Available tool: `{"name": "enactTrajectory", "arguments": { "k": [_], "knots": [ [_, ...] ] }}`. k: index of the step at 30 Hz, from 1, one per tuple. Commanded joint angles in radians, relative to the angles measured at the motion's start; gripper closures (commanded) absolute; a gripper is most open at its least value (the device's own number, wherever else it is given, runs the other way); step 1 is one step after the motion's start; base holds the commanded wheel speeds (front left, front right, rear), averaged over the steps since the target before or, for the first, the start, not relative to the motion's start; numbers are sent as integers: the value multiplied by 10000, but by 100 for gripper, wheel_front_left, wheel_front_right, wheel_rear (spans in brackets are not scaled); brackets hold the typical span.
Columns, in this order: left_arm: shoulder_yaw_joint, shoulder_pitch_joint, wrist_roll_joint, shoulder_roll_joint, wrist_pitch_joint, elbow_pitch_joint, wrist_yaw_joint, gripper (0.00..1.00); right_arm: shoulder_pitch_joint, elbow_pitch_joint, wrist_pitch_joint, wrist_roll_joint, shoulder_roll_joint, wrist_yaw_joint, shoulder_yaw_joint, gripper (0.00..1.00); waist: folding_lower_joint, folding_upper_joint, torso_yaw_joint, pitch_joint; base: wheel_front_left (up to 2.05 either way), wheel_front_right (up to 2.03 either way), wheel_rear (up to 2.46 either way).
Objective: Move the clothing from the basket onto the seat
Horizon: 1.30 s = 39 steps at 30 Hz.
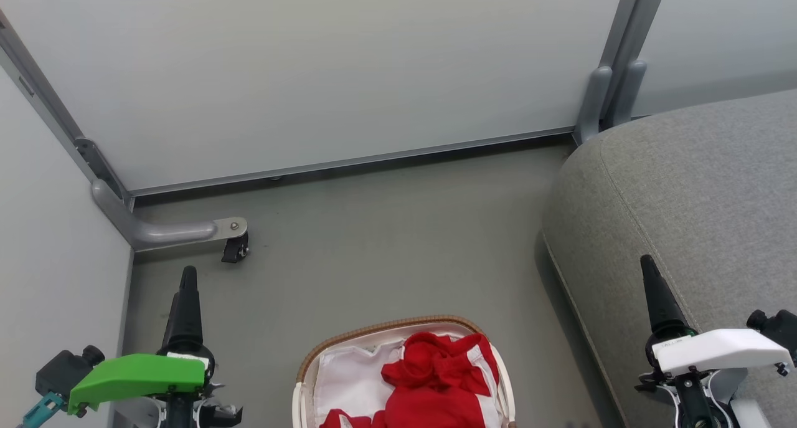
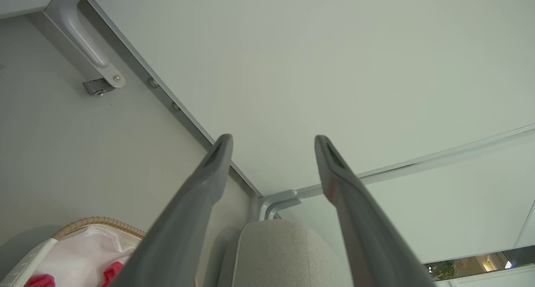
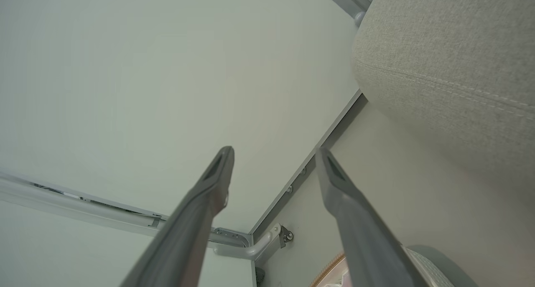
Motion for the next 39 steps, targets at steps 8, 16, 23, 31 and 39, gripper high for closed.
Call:
{"name": "enactTrajectory", "arguments": {
  "k": [8, 16, 23, 31, 39],
  "knots": [
    [-291, 15, 2127, 68, -336, -484, 355, 0, 127, -521, -358, -1981, -80, 3, 237, 0, -1, -1, 17, -1, 0, 0, 0],
    [-624, 163, 3740, 77, -597, -572, 595, 0, 222, -680, -621, -3444, -92, 3, 475, 0, -1, -1, 20, -12, 0, 0, 0],
    [-794, 311, 4882, 83, -805, -401, 688, 0, 296, -715, -835, -4366, -100, 3, 562, 0, -1, -1, 21, -18, 0, 0, 0],
    [-766, 452, 5662, 91, -1022, -213, 809, 0, 374, -598, -1054, -5451, -109, 4, 693, 0, -1, -1, 34, -12, 0, 0, 0],
    [-750, 550, 6616, 98, -1237, 29, 817, 0, 404, -566, -1270, -6376, -118, 4, 798, 0, -1, -1, 51, 11, 0, 0, 0]
  ]
}}
